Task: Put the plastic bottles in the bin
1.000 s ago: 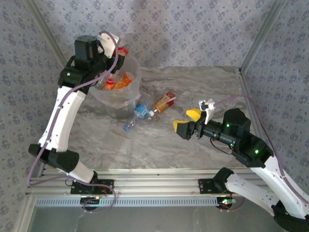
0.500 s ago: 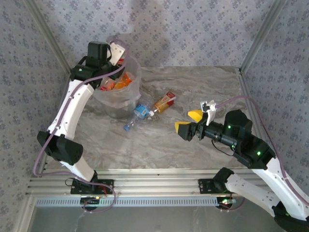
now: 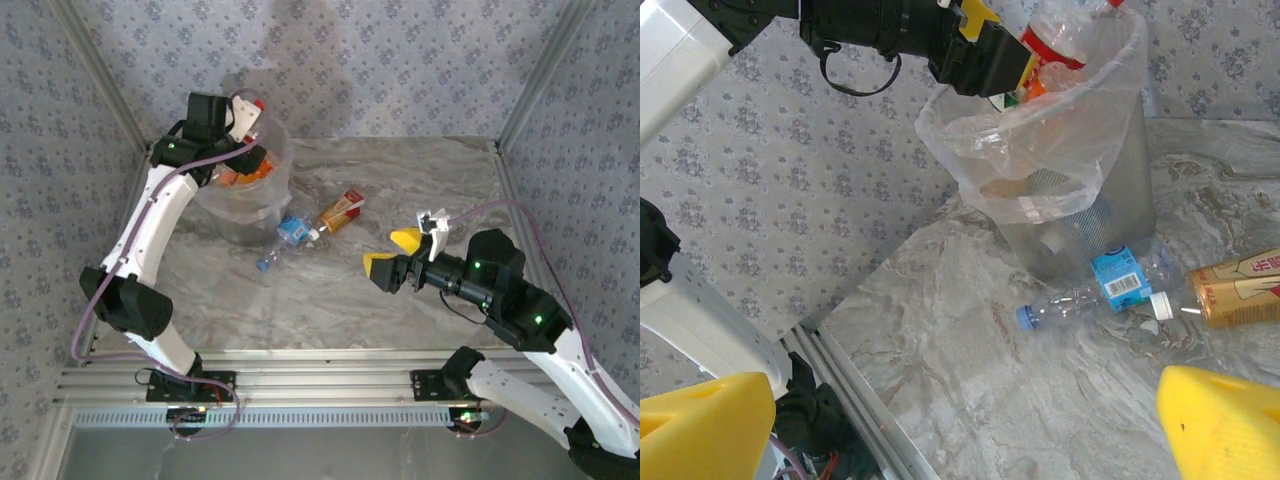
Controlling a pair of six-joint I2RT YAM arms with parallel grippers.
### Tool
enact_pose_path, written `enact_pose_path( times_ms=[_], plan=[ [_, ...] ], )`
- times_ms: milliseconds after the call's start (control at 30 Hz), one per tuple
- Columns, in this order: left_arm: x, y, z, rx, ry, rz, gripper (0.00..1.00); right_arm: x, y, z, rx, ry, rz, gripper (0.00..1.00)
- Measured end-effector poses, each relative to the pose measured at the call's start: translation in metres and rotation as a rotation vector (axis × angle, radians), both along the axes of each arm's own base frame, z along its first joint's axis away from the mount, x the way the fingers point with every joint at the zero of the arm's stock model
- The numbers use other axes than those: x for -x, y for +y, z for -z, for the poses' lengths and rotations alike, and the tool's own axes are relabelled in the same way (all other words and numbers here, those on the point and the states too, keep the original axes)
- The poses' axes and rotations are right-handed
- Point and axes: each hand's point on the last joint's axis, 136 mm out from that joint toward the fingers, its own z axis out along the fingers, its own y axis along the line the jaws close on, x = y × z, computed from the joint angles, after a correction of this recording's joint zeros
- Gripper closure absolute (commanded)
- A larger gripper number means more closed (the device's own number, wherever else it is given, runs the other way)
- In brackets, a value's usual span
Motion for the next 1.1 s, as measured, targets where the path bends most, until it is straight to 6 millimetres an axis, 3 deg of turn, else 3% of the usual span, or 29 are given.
enact_pose_path(
  times_ms=[200, 367, 533, 667, 767, 867, 1000, 1100],
  plan=[
    [0.005, -0.003, -0.006, 0.066, 0.02, -0.023, 0.09, 0.0, 0.0, 0.003, 0.004, 0.006, 0.0, 0.0],
    [0.013, -0.012, -0.025, 0.183, 0.016, -0.018, 0.1, -0.001, 0.001, 0.006, 0.005, 0.012, 0.001, 0.0],
    [0.045, -0.022, -0.056, 0.32, -0.003, 0.045, 0.1, -0.001, 0.001, 0.008, 0.005, 0.022, 0.003, 0.0],
    [0.086, -0.03, -0.063, 0.388, 0.01, 0.115, 0.08, -0.001, 0.002, 0.01, 0.007, 0.026, 0.001, 0.0],
    [0.118, -0.043, -0.054, 0.417, 0.042, 0.18, 0.07, -0.001, 0.002, 0.011, 0.008, 0.03, 0.001, 0.0],
    [0.149, -0.064, -0.033, 0.417, 0.098, 0.25, 0.06, -0.001, 0.003, 0.012, 0.009, 0.035, -0.003, 0.0],
    [0.182, -0.092, 0.009, 0.377, 0.197, 0.307, 0.06, -0.003, 0.006, 0.018, 0.013, 0.05, -0.008, 0.0],
    [0.19, -0.098, 0.044, 0.337, 0.258, 0.274, 0.05, -0.003, 0.008, 0.02, 0.018, 0.06, -0.016, 0.0]
  ],
)
